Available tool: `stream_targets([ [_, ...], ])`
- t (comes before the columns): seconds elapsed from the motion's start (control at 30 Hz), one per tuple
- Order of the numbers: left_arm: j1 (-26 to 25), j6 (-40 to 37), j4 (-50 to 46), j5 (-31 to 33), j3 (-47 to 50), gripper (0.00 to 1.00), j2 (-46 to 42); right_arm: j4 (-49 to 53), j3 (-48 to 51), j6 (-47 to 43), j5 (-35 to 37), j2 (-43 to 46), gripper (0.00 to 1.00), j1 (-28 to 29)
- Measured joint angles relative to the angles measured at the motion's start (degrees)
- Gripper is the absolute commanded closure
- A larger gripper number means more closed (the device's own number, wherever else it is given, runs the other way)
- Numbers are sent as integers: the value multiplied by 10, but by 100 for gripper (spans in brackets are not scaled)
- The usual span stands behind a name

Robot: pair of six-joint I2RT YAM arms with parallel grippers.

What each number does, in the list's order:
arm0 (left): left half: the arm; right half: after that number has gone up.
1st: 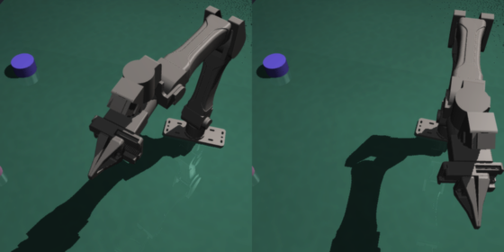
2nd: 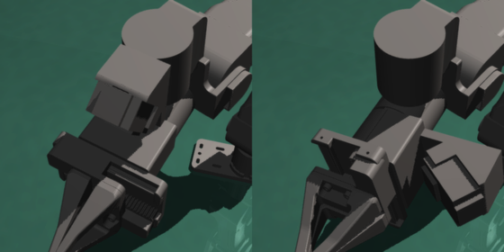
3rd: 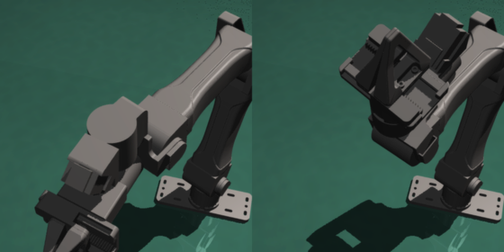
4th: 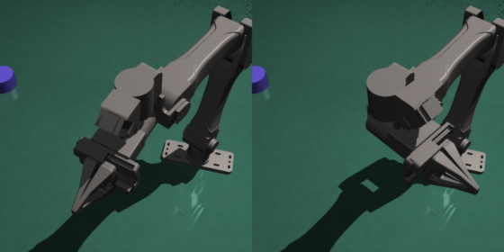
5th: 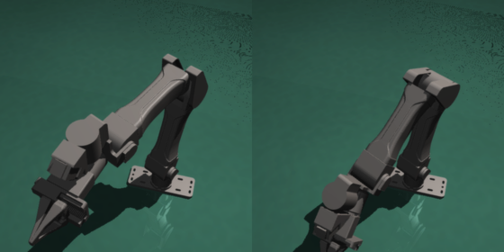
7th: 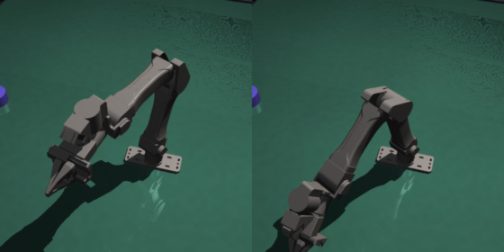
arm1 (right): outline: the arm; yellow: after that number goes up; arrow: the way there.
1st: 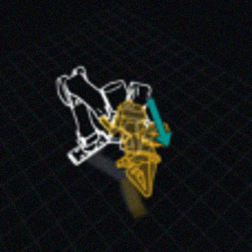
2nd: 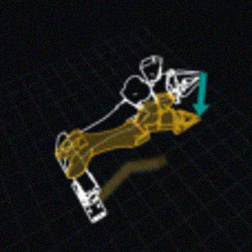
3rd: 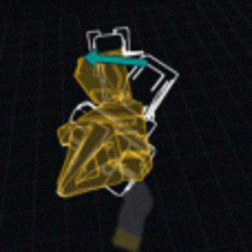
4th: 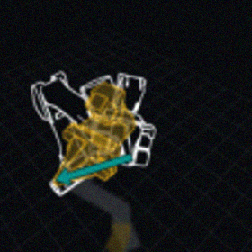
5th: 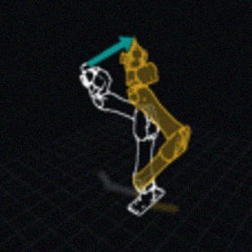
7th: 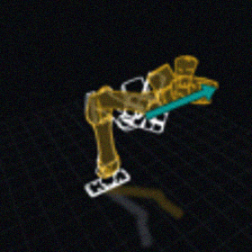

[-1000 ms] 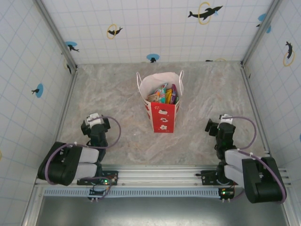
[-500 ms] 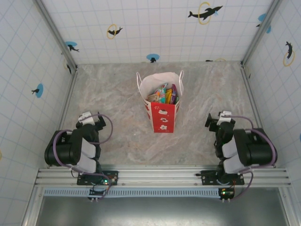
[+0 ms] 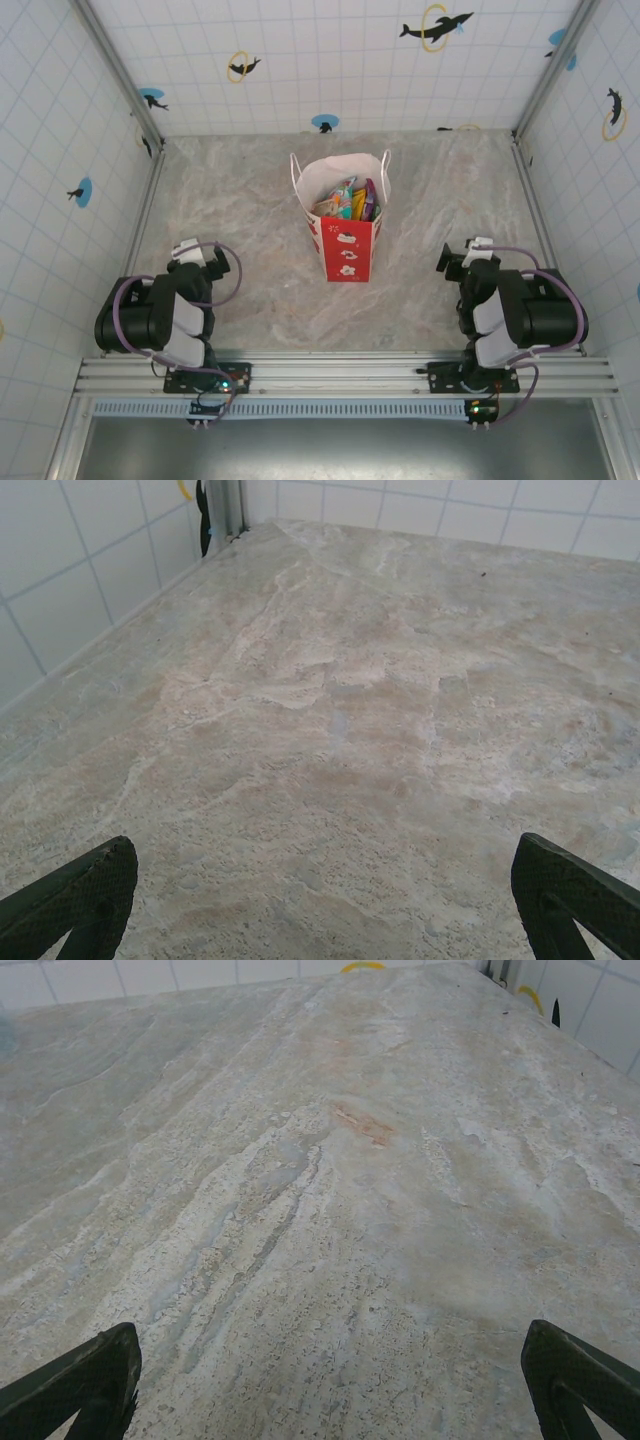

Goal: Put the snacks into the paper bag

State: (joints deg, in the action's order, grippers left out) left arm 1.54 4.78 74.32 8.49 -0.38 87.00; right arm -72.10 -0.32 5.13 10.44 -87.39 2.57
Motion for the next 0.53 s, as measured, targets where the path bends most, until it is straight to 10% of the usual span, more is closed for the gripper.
stream_targets([
  [0.53,0,0,-6,0,0,2,0,0,0,2,-9,0,0,-4],
])
